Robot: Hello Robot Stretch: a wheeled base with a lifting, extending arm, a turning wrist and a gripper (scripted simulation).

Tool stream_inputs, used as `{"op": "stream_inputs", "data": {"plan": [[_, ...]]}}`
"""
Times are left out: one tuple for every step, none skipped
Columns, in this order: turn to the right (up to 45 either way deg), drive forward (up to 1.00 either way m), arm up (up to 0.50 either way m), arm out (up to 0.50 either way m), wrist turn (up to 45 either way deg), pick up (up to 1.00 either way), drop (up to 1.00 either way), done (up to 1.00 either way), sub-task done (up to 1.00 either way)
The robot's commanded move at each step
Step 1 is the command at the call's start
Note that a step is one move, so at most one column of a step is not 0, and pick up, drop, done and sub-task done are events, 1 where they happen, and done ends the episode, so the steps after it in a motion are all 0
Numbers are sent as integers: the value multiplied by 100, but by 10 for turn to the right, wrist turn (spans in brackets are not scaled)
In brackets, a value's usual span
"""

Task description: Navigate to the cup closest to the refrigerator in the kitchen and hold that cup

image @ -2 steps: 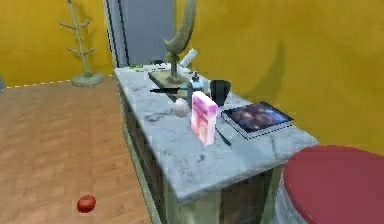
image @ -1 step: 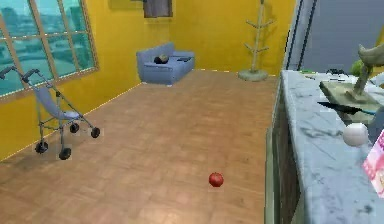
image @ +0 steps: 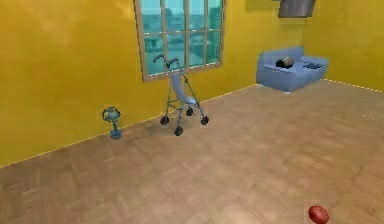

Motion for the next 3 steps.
{"op": "stream_inputs", "data": {"plan": [[450, 0, 0, 0, 0, 0, 0, 0, 0], [0, 100, 0, 0, 0, 0, 0, 0, 0], [390, 0, 0, 0, 0, 0, 0, 0, 0]]}}
